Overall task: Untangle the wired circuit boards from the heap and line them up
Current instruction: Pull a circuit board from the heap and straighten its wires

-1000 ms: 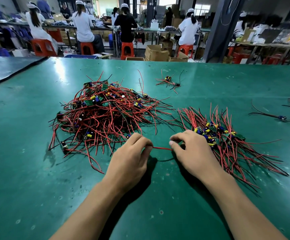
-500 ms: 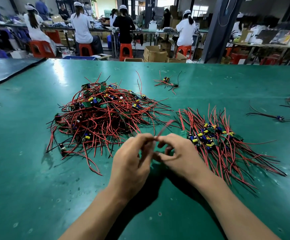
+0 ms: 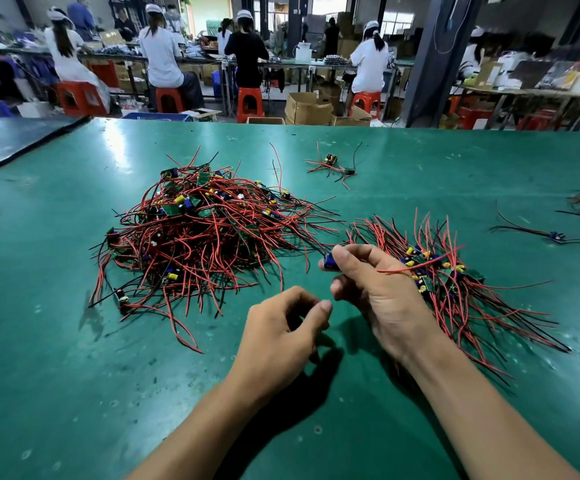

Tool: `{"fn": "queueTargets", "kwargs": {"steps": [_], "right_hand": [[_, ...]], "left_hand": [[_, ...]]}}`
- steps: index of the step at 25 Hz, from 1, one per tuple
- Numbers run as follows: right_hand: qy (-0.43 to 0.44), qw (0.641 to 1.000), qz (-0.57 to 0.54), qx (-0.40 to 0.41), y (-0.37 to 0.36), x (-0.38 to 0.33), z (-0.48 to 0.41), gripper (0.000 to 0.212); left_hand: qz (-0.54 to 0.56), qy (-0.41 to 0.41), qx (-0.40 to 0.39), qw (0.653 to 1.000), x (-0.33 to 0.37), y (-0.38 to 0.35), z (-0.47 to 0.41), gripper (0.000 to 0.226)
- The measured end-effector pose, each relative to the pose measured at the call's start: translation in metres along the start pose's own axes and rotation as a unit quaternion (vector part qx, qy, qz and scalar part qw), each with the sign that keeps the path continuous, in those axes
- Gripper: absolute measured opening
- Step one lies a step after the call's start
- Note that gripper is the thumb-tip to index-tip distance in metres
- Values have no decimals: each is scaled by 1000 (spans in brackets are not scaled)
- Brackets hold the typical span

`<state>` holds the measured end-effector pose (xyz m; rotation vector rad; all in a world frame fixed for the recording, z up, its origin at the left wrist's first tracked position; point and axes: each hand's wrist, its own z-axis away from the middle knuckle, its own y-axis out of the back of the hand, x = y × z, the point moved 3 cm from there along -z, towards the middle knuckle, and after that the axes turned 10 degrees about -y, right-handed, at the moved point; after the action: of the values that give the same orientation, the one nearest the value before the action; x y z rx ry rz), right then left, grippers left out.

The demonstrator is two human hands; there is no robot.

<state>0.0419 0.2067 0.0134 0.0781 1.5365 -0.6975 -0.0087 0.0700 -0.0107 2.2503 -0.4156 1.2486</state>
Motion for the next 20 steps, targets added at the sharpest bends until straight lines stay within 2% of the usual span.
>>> {"fn": "queueTargets", "kwargs": {"steps": [2,4,6,9,11,14,17,20], "right_hand": [[-44,998,14,-47,-4,1,3,42],[-82,992,52,-83,-7,6,5,38],[-102,985,100,-95,-9,8,7,37],[-111,976,160,-101,-7,10,9,35],[-104,973,177,-104,-8,11,10,34],[-88,979,161,-93,-8,9,10,31],[-65,981,175,-43,-3,8,6,24],[-42,983,175,-28,1,10,3,28]], "left_hand": [[138,86,9,987,-5,-1,-3,29],[288,175,37,941,-6,1,-5,39],[352,233,31,906,-7,4,-6,47],[324,204,-53,922,-7,9,-6,50],[331,180,-76,923,-6,10,-5,40],[334,154,-68,928,-5,8,-4,18],[317,135,-28,938,-9,7,-4,25],[308,132,-25,942,-11,6,-3,25]]}}
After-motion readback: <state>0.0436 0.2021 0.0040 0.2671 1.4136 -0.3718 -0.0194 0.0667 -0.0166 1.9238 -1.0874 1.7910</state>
